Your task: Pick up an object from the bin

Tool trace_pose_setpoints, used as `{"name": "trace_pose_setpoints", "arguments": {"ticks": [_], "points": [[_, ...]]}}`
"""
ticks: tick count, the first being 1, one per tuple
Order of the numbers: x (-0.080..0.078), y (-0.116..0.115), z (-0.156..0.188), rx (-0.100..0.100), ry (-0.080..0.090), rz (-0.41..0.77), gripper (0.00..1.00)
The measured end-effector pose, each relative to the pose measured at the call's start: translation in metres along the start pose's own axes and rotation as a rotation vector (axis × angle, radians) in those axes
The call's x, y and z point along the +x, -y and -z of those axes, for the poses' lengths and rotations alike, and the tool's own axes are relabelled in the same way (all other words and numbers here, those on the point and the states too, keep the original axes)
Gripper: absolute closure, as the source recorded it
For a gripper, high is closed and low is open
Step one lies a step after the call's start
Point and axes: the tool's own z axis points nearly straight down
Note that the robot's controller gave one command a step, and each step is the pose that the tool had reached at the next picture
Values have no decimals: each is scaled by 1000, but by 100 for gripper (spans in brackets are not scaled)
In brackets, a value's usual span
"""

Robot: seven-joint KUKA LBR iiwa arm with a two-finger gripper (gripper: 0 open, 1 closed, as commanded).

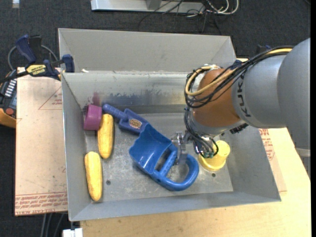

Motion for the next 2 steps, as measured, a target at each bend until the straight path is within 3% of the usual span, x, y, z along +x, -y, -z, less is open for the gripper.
{"name": "trace_pose_setpoints", "arguments": {"ticks": [2], "points": [[-6,-8,1,-1,1,-22,100]]}}
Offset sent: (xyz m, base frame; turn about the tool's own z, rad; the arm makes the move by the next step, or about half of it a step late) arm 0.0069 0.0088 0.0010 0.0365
